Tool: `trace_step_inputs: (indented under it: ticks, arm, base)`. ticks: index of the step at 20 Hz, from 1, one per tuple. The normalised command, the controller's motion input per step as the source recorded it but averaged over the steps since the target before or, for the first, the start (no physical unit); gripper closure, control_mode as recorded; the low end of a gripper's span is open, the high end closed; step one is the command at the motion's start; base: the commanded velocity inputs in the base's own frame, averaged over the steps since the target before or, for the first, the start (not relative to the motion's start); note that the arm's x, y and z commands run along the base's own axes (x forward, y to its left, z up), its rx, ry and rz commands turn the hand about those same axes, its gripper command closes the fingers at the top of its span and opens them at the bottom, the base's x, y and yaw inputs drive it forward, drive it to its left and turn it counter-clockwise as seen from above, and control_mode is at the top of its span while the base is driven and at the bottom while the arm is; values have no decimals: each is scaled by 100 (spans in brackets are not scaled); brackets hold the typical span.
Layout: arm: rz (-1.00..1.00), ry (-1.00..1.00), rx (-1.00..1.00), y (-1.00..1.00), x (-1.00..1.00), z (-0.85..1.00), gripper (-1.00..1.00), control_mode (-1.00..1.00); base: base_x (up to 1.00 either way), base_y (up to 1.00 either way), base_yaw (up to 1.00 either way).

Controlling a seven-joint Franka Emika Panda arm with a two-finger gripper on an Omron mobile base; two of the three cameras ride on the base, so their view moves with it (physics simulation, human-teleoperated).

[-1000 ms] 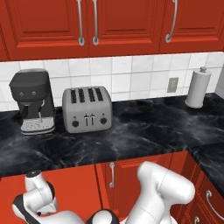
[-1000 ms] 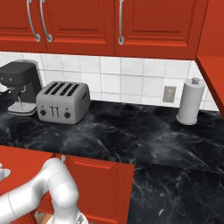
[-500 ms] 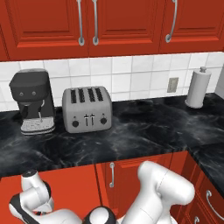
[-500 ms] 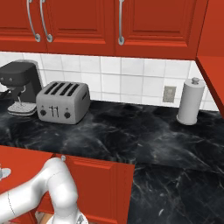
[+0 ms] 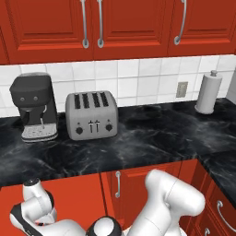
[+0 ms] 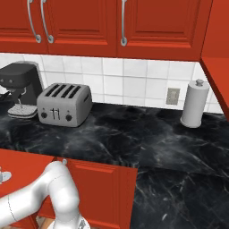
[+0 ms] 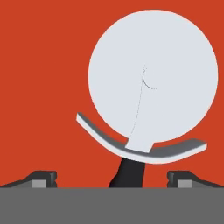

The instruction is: Take the pizza cutter from the drawer on the left and place it on the dining counter for cutting.

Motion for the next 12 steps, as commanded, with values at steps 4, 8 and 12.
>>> trace_step_inputs:
  ticks: [4,8,12]
  arm:
    - [-2,0,0,0,-8,-54,100,-100]
    - [-2,0,0,0,0,-46,100,-100]
    - [0,0,0,0,-3,-20,100,-100]
  base:
    - [0,0,0]
    - [0,0,0]
    - [0,0,0]
